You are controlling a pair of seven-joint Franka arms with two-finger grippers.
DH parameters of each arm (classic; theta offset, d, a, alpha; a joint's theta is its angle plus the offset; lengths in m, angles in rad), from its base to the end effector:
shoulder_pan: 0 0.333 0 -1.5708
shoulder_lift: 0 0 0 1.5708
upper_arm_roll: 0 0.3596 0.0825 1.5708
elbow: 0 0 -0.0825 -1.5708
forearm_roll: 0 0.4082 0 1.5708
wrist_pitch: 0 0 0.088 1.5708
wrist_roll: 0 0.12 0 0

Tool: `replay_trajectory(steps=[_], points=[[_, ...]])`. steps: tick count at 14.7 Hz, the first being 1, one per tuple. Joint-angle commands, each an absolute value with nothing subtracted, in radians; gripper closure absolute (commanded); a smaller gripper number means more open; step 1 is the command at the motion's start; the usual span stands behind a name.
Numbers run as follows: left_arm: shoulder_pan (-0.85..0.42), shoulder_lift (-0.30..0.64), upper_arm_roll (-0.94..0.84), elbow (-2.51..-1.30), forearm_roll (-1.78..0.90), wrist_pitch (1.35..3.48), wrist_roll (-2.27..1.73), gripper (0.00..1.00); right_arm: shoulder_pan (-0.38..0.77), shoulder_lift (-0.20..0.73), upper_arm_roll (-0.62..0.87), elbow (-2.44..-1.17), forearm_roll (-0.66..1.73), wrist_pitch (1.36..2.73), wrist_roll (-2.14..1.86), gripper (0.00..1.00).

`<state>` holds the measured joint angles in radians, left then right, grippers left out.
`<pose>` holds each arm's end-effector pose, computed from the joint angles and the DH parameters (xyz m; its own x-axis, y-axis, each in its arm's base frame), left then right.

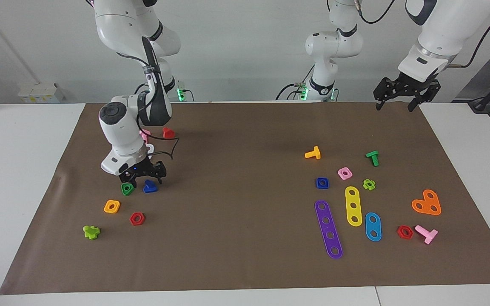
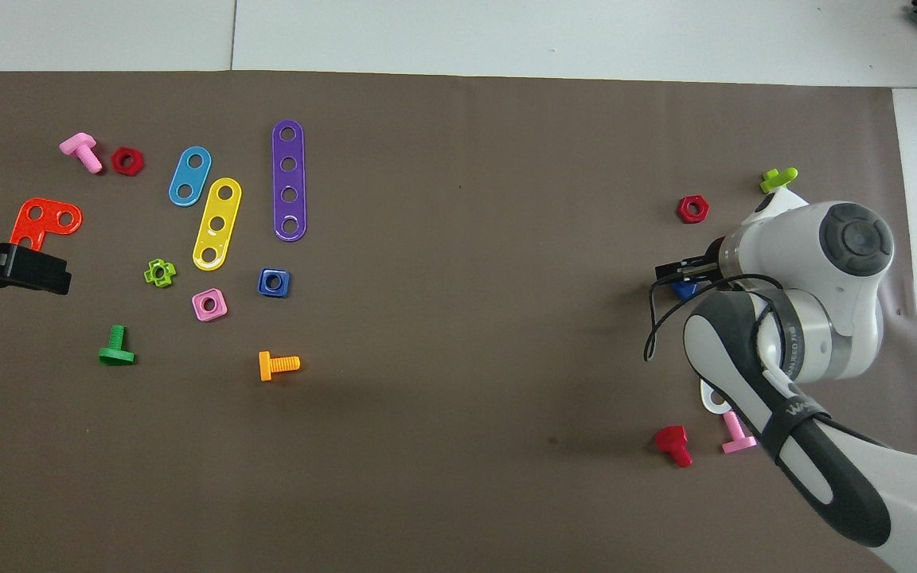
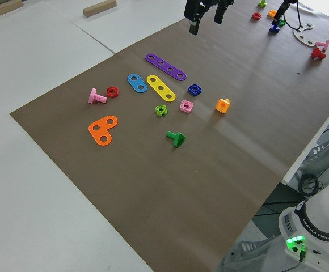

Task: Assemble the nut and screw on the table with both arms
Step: 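Grasp the blue bolt with the right gripper and lift it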

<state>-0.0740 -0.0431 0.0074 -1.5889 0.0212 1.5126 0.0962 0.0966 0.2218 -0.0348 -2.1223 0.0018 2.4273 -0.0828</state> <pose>0.5559 -0.0343 0.6657 0.9864 -0.1608 -0.0350 -0.1615 -0.9867 -0.0176 0.6058 0.0380 0.3274 0.9861 0.1440 0.0824 0.1434 -0.9896 0.0132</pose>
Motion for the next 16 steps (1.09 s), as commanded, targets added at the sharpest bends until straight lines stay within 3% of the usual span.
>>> replay_trajectory(steps=[1,9,16], points=[[-0.061,-0.071,0.002,-1.615,0.006,1.508,0.101,0.0,0.081,0.216,-0.029,-2.145,0.021,2.454,-0.141,0.19],[-0.061,-0.071,0.002,-1.615,0.006,1.508,0.1,0.0,0.078,0.238,-0.029,-2.161,0.021,2.522,-0.14,0.26],[-0.061,-0.071,0.002,-1.615,0.006,1.508,0.101,0.0,0.077,0.238,-0.029,-2.161,0.021,2.523,-0.144,0.56]])
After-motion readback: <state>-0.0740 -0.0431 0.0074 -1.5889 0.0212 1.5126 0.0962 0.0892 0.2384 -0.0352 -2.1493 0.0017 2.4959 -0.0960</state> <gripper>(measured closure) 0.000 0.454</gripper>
